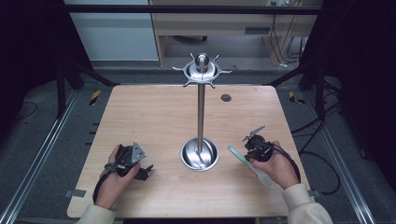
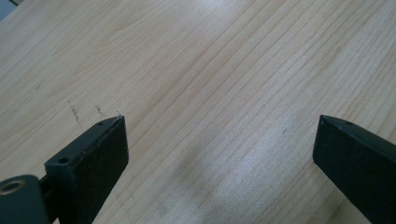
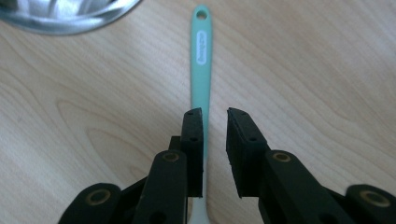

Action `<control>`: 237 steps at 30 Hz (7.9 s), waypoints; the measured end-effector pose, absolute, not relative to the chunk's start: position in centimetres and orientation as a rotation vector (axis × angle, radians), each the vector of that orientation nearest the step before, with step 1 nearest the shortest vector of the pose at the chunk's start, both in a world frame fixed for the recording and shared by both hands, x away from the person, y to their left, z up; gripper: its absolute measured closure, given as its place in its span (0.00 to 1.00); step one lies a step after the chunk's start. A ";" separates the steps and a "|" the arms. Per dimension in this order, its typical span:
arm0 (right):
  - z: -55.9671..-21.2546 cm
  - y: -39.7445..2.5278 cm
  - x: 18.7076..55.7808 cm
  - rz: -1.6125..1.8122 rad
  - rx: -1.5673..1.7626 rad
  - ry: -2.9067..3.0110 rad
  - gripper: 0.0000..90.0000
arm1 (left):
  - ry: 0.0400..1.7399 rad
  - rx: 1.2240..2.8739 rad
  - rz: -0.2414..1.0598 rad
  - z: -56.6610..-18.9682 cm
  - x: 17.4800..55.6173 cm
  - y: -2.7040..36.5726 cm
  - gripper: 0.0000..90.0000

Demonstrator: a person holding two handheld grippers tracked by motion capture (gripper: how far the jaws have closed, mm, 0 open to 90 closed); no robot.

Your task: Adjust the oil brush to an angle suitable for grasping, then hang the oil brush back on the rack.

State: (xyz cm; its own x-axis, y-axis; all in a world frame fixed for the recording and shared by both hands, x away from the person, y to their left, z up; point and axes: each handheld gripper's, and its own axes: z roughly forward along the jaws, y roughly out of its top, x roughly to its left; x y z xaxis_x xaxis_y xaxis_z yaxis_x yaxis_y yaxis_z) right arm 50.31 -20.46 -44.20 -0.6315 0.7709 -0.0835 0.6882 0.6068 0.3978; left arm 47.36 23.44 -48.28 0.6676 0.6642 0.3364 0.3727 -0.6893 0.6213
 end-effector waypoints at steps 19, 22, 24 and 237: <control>-46.0 -19.5 51.2 0.272 1.207 2.738 0.79 | 0.796 2.369 0.761 -48.3 47.4 23.4 0.03; -46.3 -19.8 51.3 0.275 1.154 2.754 0.80 | 0.795 2.369 0.761 -48.4 47.4 23.3 0.03; -46.4 -19.9 51.4 0.264 1.165 2.761 0.81 | 0.793 2.372 0.761 -48.4 47.4 23.3 0.03; -24.6 -21.3 46.1 1.559 0.866 2.197 0.91 | 0.793 2.399 0.752 -48.7 47.3 23.1 0.03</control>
State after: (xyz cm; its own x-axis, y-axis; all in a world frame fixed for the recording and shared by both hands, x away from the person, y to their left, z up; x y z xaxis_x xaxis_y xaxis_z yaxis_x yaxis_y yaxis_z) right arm 46.06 -21.27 -24.57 -0.7690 0.6328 0.0904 0.2945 0.2251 0.9288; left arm 47.31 23.07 -48.74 0.6780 0.6512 0.3409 0.3750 -0.7054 0.6015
